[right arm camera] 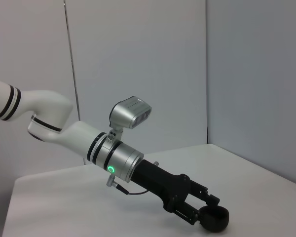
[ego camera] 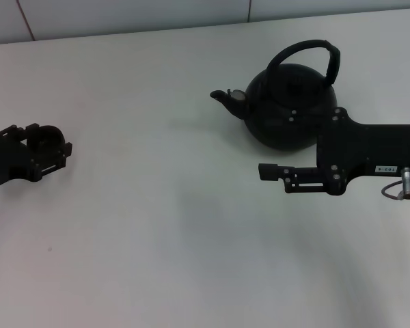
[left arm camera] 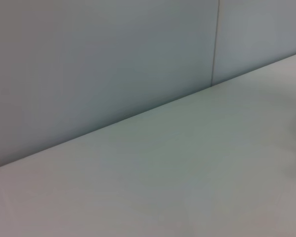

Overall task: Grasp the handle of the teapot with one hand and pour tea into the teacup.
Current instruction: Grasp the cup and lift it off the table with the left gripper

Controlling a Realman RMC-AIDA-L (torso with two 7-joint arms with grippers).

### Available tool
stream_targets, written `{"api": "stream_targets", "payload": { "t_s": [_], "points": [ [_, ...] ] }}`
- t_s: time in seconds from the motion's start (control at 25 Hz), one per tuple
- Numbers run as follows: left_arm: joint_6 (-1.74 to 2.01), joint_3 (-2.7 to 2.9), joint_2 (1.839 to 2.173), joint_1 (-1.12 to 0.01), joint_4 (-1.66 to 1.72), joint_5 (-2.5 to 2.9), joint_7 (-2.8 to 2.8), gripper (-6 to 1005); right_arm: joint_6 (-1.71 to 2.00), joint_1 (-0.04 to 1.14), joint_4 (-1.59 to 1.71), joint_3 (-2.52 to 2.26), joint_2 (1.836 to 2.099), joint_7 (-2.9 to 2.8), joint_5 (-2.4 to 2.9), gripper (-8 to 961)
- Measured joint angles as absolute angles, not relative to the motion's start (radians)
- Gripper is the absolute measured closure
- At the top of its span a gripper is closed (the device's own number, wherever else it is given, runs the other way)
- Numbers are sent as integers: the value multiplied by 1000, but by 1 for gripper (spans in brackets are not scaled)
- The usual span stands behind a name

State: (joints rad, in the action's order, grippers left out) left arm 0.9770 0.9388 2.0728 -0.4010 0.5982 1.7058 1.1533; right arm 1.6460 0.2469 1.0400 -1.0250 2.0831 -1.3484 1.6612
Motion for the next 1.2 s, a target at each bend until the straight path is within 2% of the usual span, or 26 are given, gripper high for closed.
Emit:
{"api": "stream_targets", "payload": {
  "t_s": [0.32,0.56,0.76,1.2],
  "points": [
    [977,939,2074,-406,598,1706,1153,345,1646,245,1041,-1020,2082,-1348,1661,252],
    [977,939,2074,-408,598,1706,1153,510,1646,247,1040,-1020,2082,-1348,1661,253],
    [977,939,2074,-408,599,1706,1153,542,1644,247,1040,-1021,2082,-1348,1661,253],
    [983,939,2074,-408,608,1706,1152,541,1641,248,1040,-1025,2084,-1348,1661,252]
  ]
}}
